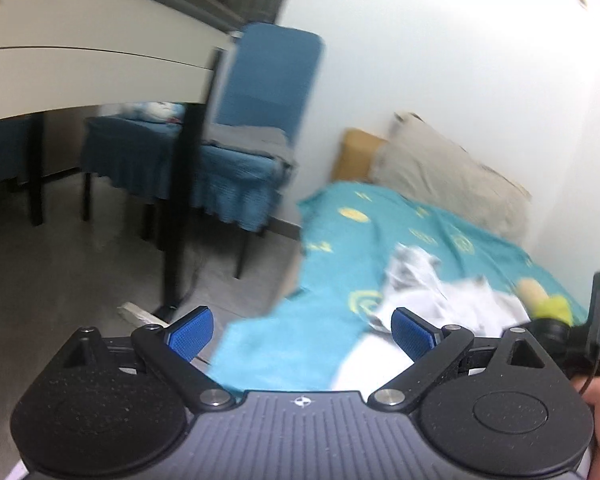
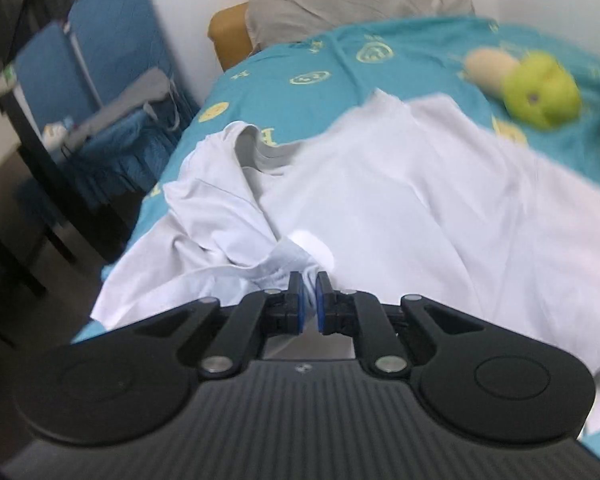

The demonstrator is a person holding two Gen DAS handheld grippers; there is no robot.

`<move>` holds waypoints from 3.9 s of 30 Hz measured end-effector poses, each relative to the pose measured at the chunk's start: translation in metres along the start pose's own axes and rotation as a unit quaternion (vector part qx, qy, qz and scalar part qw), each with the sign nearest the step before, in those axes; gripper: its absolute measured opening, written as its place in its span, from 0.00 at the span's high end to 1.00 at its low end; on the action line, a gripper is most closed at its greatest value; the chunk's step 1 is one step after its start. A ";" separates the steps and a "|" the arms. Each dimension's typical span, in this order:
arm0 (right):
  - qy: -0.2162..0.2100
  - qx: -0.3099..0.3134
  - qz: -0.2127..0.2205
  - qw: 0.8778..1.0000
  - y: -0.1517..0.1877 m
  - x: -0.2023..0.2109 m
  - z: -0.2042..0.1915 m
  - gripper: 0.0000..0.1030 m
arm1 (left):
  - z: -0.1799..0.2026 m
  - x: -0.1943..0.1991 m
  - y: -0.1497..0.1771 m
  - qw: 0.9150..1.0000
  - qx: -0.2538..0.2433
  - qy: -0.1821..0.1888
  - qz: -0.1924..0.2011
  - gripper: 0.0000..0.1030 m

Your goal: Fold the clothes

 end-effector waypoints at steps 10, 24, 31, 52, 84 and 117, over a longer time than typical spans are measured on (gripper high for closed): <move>-0.062 -0.017 0.025 0.998 -0.018 0.128 0.009 0.26 | 0.037 0.007 0.021 0.998 -0.033 0.056 -0.017 0.06; -0.106 -0.060 0.096 0.988 -0.003 0.230 0.052 0.01 | 0.062 -0.028 0.024 0.991 -0.027 0.097 -0.091 0.06; -0.077 -0.021 0.118 0.990 -0.002 0.204 0.061 0.01 | 0.067 -0.128 0.026 0.989 0.047 0.062 -0.129 0.12; -0.051 -0.076 0.083 0.992 0.002 0.158 0.086 0.01 | 0.023 -0.241 -0.076 0.993 -0.016 -0.116 -0.013 0.95; -0.070 -0.074 0.077 0.992 0.010 0.163 0.085 0.02 | 0.013 -0.032 -0.014 0.963 -0.057 0.107 -0.242 0.24; -0.071 -0.040 0.004 0.997 0.052 0.170 0.030 0.02 | -0.232 0.068 0.101 0.859 0.210 0.268 -0.382 0.70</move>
Point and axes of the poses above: each gripper's, at about its wrist camera, not at the fingertips, and x roughly against the way its jaws point, z to its right, y to its underside, the point moved 1 cm from there along -x, roughly the way its jaws point, and after that the axes turned 12 degrees about z, right-handed, at the moved point
